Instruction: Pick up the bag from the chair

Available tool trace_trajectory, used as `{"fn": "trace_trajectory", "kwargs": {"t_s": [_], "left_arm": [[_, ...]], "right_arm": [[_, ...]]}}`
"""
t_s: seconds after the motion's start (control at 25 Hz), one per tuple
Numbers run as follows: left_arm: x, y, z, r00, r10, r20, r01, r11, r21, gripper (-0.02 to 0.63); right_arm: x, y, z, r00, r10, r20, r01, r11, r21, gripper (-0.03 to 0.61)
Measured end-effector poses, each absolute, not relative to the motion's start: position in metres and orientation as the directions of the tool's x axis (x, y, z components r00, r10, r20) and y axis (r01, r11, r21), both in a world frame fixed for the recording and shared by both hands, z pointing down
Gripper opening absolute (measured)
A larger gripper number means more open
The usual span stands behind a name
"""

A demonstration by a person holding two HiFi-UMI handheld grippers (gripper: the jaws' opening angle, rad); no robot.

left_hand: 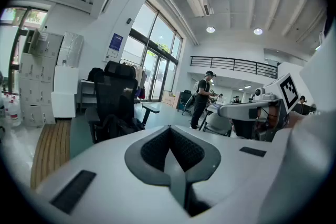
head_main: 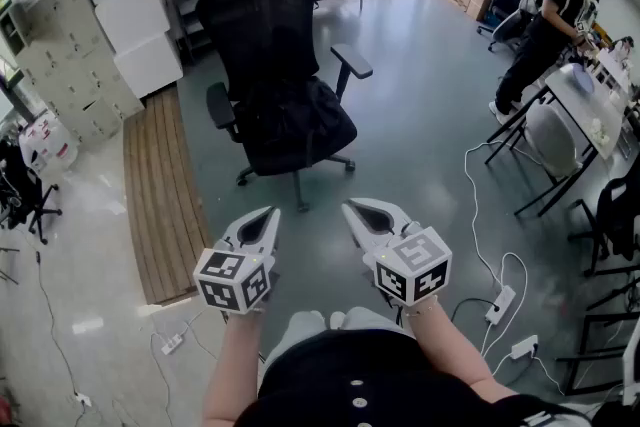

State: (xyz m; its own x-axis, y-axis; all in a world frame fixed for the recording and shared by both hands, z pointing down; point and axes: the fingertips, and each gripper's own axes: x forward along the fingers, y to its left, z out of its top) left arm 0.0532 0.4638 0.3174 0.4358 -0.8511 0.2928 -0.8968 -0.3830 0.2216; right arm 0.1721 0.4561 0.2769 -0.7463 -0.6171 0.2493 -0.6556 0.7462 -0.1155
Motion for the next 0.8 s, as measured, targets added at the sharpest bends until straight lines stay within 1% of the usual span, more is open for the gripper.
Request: {"fn": "trace_trajectory", "kwargs": {"t_s": [0.32,0.4,0.56,0.8], "left_arm": [[0.05,0.473,0.33,0.429,-0.851,0.301,-0.896,-0.36,0.259,0.017],[0.05,0.474,0.331,0.439,-0.848,0.298,-0.891,-0.368,0.267,0.017],[0.046,0.473,0.33,0.466,-0.843,0.267,-0.873,-0.391,0.29,0.017],[0.035,0.47,0.341,0.505,-0.816,0.282,-0.852,-0.418,0.316,0.018]], "right_arm": [[0.179,0.456,0.292,-0.722,-0.63,0.286,-0.68,0.723,-0.124,-0.003],[0.176,0.456,0.293,-0.722,-0.631,0.285,-0.681,0.721,-0.129,-0.003],[0.168,0.455,0.29,-0.727,-0.642,0.245,-0.682,0.717,-0.145,-0.003],[0.148,0.449,0.308,-0.718,-0.639,0.275,-0.69,0.704,-0.166,-0.003]]}}
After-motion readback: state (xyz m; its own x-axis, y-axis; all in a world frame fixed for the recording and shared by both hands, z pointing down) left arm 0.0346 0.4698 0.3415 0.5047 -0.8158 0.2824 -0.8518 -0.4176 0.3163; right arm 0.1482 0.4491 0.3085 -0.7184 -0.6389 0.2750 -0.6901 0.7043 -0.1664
